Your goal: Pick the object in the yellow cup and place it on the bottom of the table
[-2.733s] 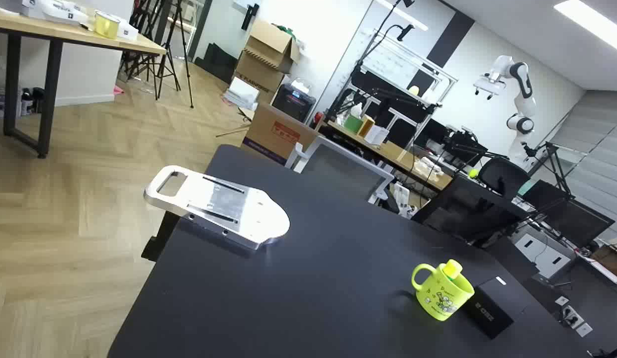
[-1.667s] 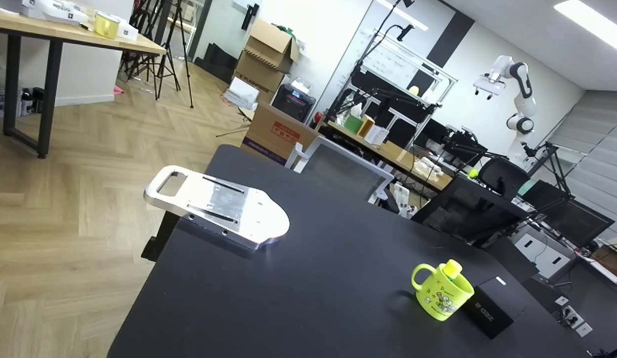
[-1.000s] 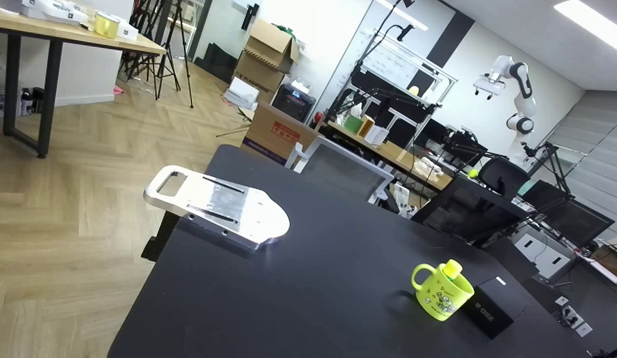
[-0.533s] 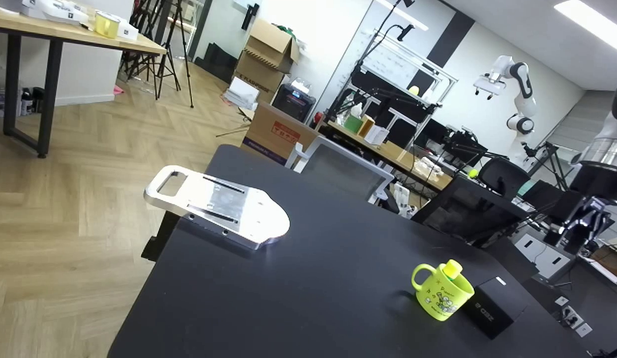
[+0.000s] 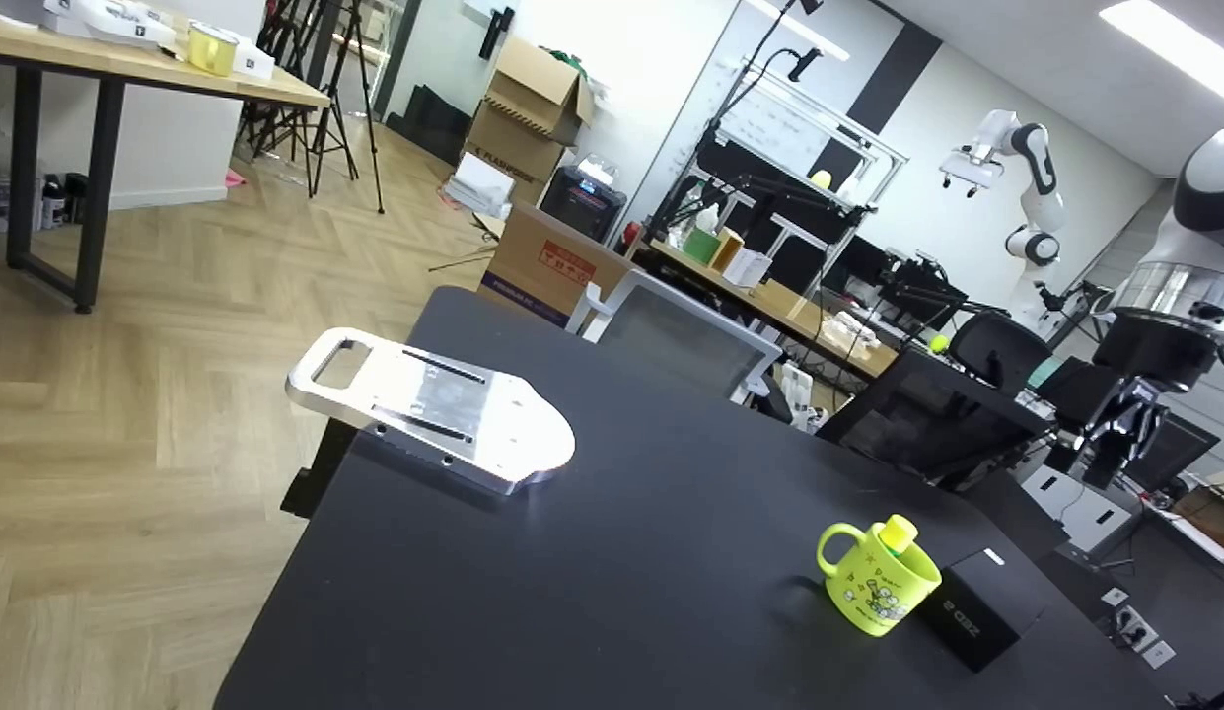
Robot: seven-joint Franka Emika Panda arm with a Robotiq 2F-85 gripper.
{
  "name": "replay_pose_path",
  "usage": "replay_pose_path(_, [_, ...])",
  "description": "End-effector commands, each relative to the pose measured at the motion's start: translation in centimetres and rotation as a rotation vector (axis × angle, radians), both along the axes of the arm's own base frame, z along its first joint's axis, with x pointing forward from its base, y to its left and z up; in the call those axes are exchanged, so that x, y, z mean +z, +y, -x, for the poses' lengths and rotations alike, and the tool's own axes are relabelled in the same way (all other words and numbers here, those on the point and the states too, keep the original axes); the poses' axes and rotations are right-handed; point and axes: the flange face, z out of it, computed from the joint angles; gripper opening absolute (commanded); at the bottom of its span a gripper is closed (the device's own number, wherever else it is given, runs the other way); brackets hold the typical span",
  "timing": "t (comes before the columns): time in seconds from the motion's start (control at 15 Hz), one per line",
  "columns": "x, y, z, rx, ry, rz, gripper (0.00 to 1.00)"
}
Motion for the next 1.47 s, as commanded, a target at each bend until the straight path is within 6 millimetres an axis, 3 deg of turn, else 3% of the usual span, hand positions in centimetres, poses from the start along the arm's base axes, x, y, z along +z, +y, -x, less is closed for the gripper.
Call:
replay_pose_path(0.0, [-0.7,0.4,-1.5,0.025,-0.023,0.011,1.00])
replay_pose_path(0.2, [-2.8,1.7,-2.9,0.067,-0.040,0.025,1.00])
replay_pose_path(0.6, [-8.8,6.4,-3.0,0.147,0.034,0.021,1.00])
replay_pose_path(1.0, [-12.8,7.2,-3.7,0.172,0.058,-0.008,1.00])
replay_pose_path(1.07, [-13.1,7.1,-3.9,0.173,0.044,-0.011,0.96])
replay_pose_path(1.13, [-13.4,7.1,-4.1,0.183,0.031,-0.011,0.75])
replay_pose_path(1.27, [-13.9,7.1,-4.3,0.182,0.031,-0.022,0.71])
replay_pose_path(1.4, [-14.1,6.9,-4.4,0.173,0.033,-0.031,0.55])
